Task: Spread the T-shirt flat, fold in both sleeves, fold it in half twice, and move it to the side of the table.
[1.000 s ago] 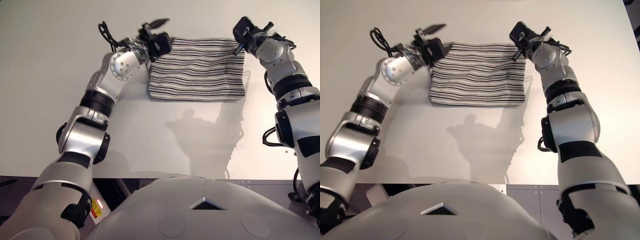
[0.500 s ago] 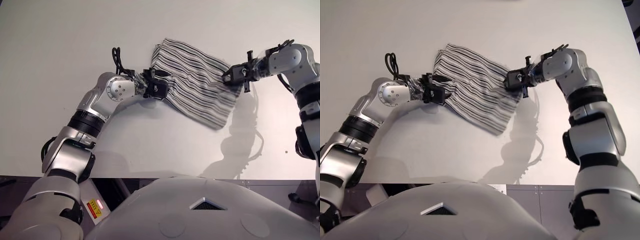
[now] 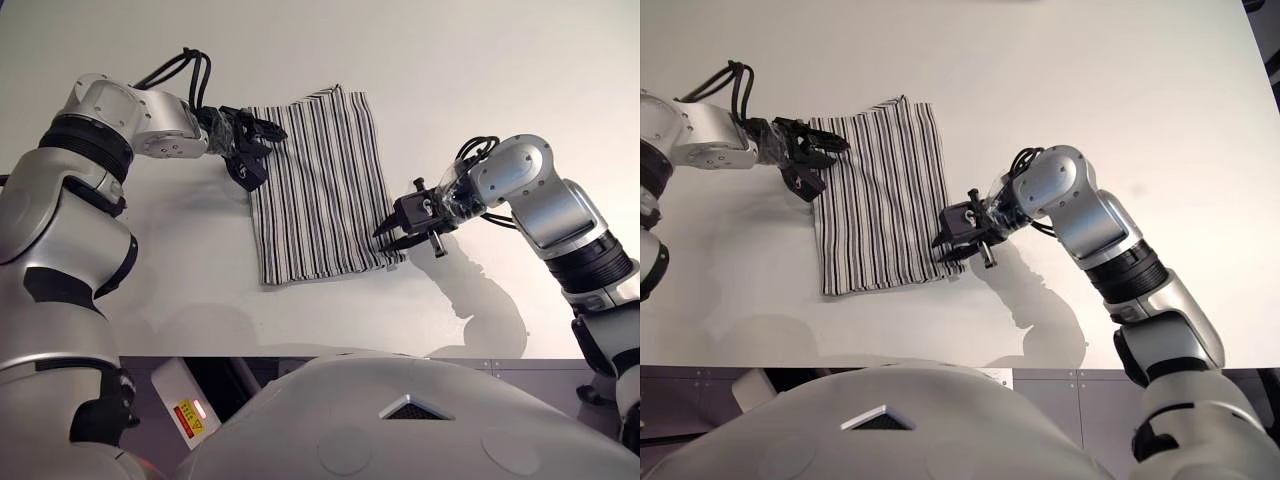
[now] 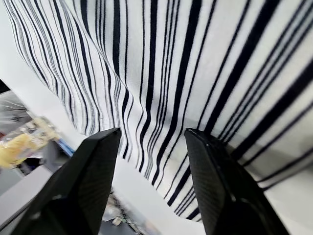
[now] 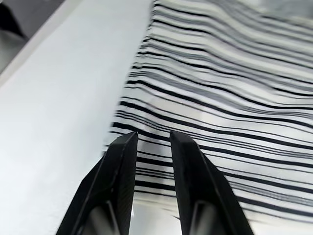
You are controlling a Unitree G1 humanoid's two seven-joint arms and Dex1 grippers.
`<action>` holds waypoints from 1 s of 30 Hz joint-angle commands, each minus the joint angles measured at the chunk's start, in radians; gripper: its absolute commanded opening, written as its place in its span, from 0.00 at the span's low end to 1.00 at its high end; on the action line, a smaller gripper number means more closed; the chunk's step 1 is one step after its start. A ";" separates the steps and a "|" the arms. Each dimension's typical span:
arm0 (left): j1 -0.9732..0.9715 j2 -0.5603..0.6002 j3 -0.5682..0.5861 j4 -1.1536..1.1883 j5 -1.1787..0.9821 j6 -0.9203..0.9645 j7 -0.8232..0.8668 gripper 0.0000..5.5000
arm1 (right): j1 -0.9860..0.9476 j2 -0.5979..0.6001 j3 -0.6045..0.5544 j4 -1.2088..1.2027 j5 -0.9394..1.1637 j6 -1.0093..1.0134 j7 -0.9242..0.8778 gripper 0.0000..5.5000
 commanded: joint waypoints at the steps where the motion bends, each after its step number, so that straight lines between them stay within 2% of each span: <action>1: -0.034 0.011 0.081 -0.005 -0.072 -0.072 0.152 0.44 | 0.070 -0.081 -0.113 -0.103 0.044 0.029 -0.048 0.22; 4: 0.040 0.115 0.202 -0.105 -0.257 -0.162 0.069 0.44 | 0.145 -0.153 -0.233 -0.159 0.077 0.037 -0.099 0.22; 7: 0.350 0.362 0.239 -0.440 -0.618 -0.210 -0.127 0.50 | 0.250 -0.203 -0.381 -0.188 0.085 0.013 -0.195 0.22; 10: 0.706 0.607 0.239 -0.796 -0.858 -0.120 -0.210 0.58 | 0.402 -0.237 -0.503 -0.141 -0.004 -0.167 -0.332 0.22; 11: 0.821 0.669 0.257 -0.892 -0.919 -0.068 -0.200 0.61 | 0.460 -0.244 -0.536 -0.131 -0.032 -0.244 -0.370 0.25; 14: 1.078 0.763 0.341 -1.058 -0.968 0.052 -0.155 0.62 | 0.556 -0.236 -0.582 -0.125 -0.083 -0.379 -0.459 0.35; 17: 1.219 0.745 0.414 -1.120 -0.917 0.132 -0.175 0.62 | 0.553 -0.223 -0.574 -0.103 -0.107 -0.427 -0.509 0.35; 22: 1.333 0.670 0.481 -1.103 -0.789 0.198 -0.225 0.62 | 0.534 -0.224 -0.539 -0.077 -0.114 -0.460 -0.523 0.35; 30: 1.236 0.460 0.503 -0.953 -0.605 0.211 -0.297 0.62 | 0.447 -0.191 -0.461 -0.048 -0.138 -0.479 -0.542 0.35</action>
